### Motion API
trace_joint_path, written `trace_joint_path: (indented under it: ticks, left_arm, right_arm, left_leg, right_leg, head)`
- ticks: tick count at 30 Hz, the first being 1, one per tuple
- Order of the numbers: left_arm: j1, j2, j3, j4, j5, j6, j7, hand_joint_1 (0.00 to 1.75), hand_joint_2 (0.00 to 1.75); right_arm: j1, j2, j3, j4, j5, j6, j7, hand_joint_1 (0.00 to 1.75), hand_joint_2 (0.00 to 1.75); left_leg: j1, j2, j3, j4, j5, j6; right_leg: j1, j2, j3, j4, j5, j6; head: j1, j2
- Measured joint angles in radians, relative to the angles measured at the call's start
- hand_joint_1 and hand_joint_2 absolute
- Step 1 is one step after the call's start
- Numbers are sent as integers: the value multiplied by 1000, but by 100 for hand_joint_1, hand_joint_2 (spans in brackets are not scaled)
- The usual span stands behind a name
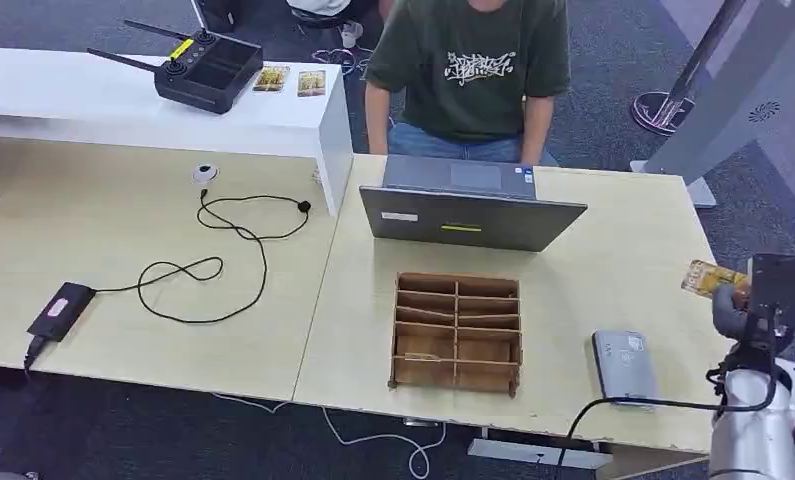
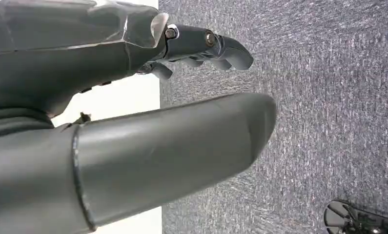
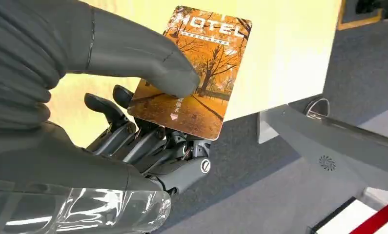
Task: Pass the card to the sensor for recognition and then transmit it.
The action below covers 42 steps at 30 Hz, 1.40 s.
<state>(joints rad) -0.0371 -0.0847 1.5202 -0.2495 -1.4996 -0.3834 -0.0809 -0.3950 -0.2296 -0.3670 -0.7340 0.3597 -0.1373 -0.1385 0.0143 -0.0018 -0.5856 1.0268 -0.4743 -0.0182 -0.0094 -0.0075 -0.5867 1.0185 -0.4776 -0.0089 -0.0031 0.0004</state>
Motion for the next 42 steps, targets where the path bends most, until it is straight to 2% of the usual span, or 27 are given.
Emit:
trace_joint_path:
  ticks: [8,23,42]
  left_arm:
    - [0,-3,6,0,6,-2,3,0,0]
    - [2,-8,20,0,14,-2,6,0,0]
    - [2,-8,21,0,30,-2,15,0,0]
  right_arm:
    - [105,21,-10,-110,-2,4,29,175,175]
    - [305,108,-50,-331,39,26,87,175,175]
    - [358,200,-77,-368,109,72,116,175,175]
  left_leg:
    - [0,0,0,0,0,0]
    - [0,0,0,0,0,0]
    - [0,0,0,0,0,0]
  right_leg:
    - [0,-1,0,0,0,0]
    - [0,-1,0,0,-1,1]
    - [0,0,0,0,-1,1]
  head:
    - [0,0]
    - [0,0]
    - [0,0]
